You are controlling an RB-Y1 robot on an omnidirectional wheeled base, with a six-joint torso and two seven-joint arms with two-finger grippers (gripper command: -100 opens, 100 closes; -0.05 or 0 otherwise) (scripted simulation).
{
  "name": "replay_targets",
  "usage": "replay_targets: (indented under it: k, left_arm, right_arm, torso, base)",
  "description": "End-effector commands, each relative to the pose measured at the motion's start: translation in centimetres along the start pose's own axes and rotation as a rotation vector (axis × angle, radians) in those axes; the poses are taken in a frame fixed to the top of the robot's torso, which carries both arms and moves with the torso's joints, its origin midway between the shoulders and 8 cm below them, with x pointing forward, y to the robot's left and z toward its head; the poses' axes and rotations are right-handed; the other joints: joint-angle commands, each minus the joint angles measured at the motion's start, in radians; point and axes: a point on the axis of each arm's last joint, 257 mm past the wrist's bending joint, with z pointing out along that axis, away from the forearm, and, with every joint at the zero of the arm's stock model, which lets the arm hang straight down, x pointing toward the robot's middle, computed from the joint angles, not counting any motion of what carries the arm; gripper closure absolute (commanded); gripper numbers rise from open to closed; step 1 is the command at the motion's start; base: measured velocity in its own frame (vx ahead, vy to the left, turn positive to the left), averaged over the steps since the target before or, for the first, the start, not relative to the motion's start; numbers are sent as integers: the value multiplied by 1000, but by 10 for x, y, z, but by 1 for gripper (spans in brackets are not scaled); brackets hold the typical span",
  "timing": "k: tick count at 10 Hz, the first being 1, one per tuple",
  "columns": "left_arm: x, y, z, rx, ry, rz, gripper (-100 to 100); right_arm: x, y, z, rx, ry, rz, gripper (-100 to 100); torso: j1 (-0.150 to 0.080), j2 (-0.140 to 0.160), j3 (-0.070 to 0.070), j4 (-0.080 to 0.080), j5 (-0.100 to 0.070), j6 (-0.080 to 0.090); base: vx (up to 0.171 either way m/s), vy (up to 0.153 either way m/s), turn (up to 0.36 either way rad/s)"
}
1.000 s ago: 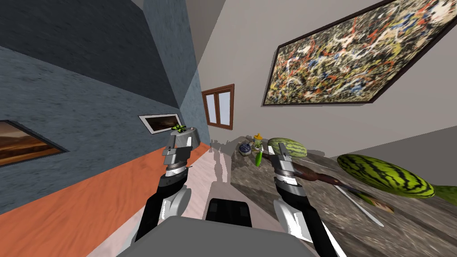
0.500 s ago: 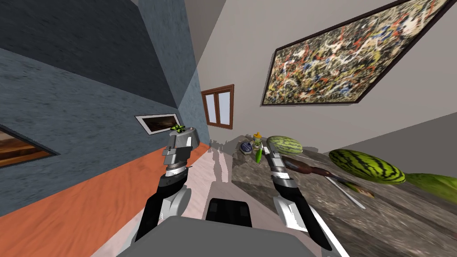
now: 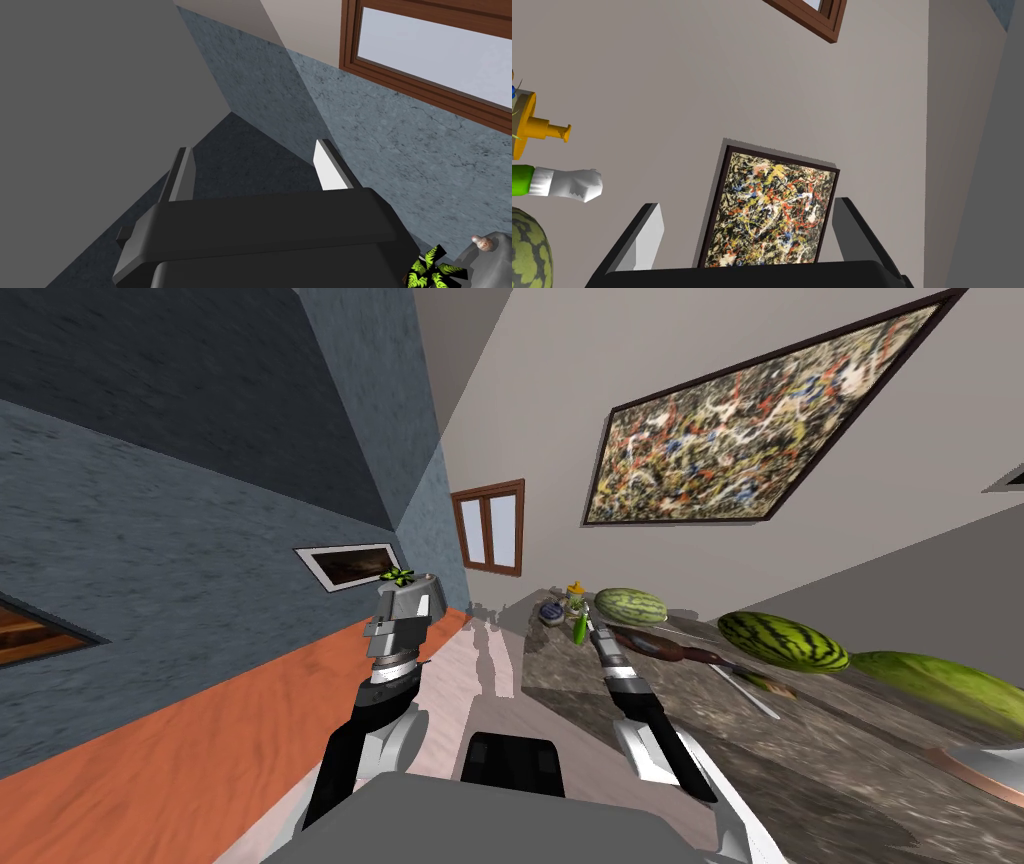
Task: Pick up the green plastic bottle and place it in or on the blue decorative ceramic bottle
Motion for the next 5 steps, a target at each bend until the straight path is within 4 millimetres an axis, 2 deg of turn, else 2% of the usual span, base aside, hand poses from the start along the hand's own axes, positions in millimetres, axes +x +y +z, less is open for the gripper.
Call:
replay_targets:
  k: [1, 2, 3, 5]
  left_arm:
    - [0, 0, 0, 0, 0, 0, 0]
    - [0, 0, 0, 0, 0, 0, 0]
    - [0, 0, 0, 0, 0, 0, 0]
    - [0, 0, 0, 0, 0, 0, 0]
  right_arm:
    - [4, -19, 5, 43, 29, -61, -100]
    - [4, -31, 6, 70, 46, -99, -100]
    - [4, -31, 6, 70, 46, -99, -100]
    - [2, -56, 6, 129, 79, -182, -100]
  torso:
    - [0, 0, 0, 0, 0, 0]
    - [0, 0, 0, 0, 0, 0]
    - [0, 0, 0, 0, 0, 0]
    - [-2, -3, -2, -1, 0, 0]
  base:
    - [-71, 88, -48]
    - [-74, 76, -42]
    - [-41, 54, -15]
    - [-26, 61, -21]
